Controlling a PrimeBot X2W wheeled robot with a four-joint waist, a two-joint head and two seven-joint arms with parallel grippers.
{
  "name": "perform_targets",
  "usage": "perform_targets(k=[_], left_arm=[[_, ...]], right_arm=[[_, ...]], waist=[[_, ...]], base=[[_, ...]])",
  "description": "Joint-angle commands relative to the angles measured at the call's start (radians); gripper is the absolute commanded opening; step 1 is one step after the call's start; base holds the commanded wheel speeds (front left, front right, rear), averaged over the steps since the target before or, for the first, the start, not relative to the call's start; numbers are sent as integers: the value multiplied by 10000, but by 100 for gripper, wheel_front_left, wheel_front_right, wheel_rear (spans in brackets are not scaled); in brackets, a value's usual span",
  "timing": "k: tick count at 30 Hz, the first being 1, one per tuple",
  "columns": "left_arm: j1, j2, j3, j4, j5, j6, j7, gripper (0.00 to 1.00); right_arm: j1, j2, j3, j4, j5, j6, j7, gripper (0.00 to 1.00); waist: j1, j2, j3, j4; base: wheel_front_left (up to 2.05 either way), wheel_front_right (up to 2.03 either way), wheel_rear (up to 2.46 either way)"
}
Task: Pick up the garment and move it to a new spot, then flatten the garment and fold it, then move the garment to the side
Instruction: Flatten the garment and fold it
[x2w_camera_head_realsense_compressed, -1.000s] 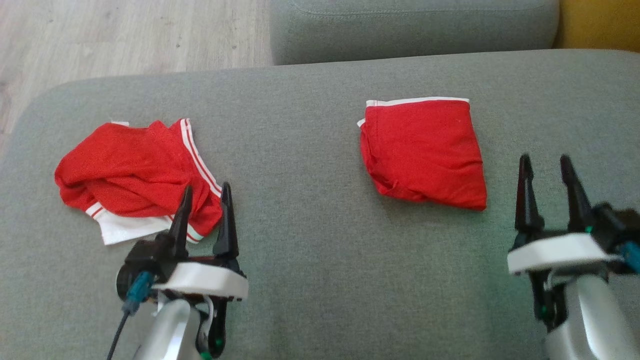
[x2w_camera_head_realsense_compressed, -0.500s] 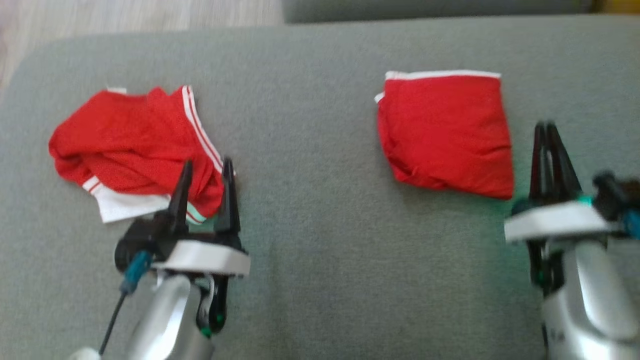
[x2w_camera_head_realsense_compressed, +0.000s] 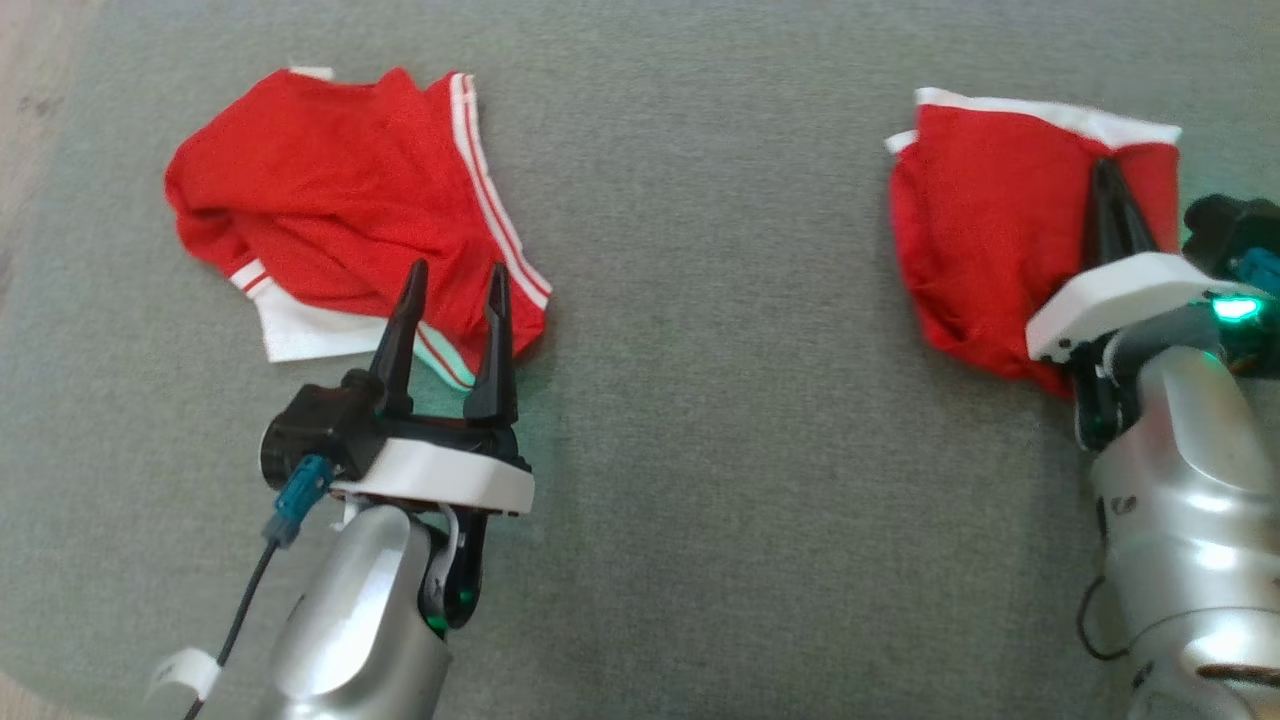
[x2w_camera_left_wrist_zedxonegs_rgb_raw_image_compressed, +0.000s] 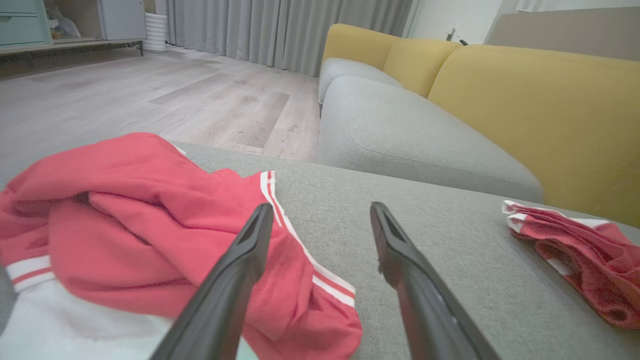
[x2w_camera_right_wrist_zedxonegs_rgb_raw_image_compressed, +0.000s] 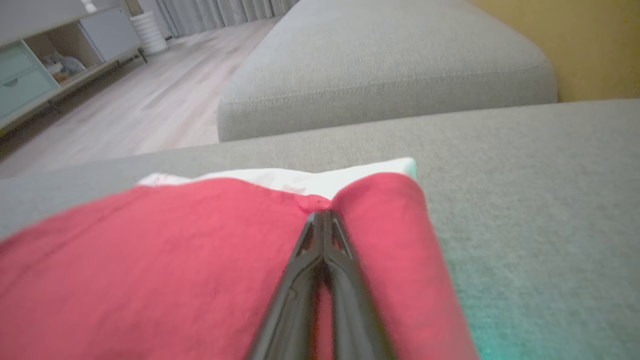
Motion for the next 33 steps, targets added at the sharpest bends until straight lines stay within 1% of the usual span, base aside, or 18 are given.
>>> perform_targets(k=[1, 4, 8, 10, 13, 16, 19, 23, 26, 28, 31, 33], left_arm=[[-301, 139, 243, -306, -63, 61, -51, 100], [-278, 139, 255, -273, -112, 93, -51, 100], [-164, 139, 327, -209, -99, 117, -51, 100], [-134, 139, 314, -186, -105, 123, -51, 100], [-130, 139, 240, -178, -134, 131, -51, 100], [-138, 139, 215, -184, -148, 158, -51, 100], [-141, 139, 228, -169, -146, 170, -51, 100], [-78, 139, 373, -108, -96, 177, -51, 100], [7, 139, 510, -82, -14, 155, -51, 100], [77, 139, 610, -80, 39, 140, -51, 100], [192, 139, 759, -105, 108, 125, -51, 100], [263, 139, 852, -129, 141, 119, -51, 100]], right_arm=[[-190, -46, 174, 3, -259, -7, -62, 0], [-449, 6, 150, 577, -551, -7, -346, 0], [-770, 192, 984, 634, -407, -7, -569, 0], [-828, 225, 1725, 487, 15, -7, -589, 0], [-641, 233, 3341, 239, 1056, -7, -595, 0], [-452, 235, 4644, 654, 1593, -7, -496, 0], [-352, 236, 5514, 1211, 1945, -7, -124, 0], [-130, 237, 6347, 1412, 2765, -7, -2, 0], [-37, 237, 6562, 1375, 3160, -7, -244, 0], [-22, 238, 6324, 1299, 3271, -7, -451, 0], [84, 234, 5481, 787, 3228, -7, -583, 0], [386, 202, 4676, -173, 2938, -7, -592, 0]], waist=[[-2, 0, 33, 119], [-2, 0, -91, 169], [-2, 0, -303, 108], [-2, 0, -385, 98], [-2, 0, -463, 100], [-2, 0, -479, 68], [-2, 0, -519, 33], [-2, 0, -705, -146], [-2, 0, -933, -375], [-2, 0, -1124, -557], [-2, 0, -1413, -825], [-2, 0, -1563, -1008]], base=[[0, 0, 0], [0, 0, 0], [0, 0, 0], [0, 0, 0], [0, 0, 0], [0, 0, 0], [0, 0, 0], [0, 0, 0], [0, 0, 0], [0, 0, 0], [0, 0, 0], [0, 0, 0]])
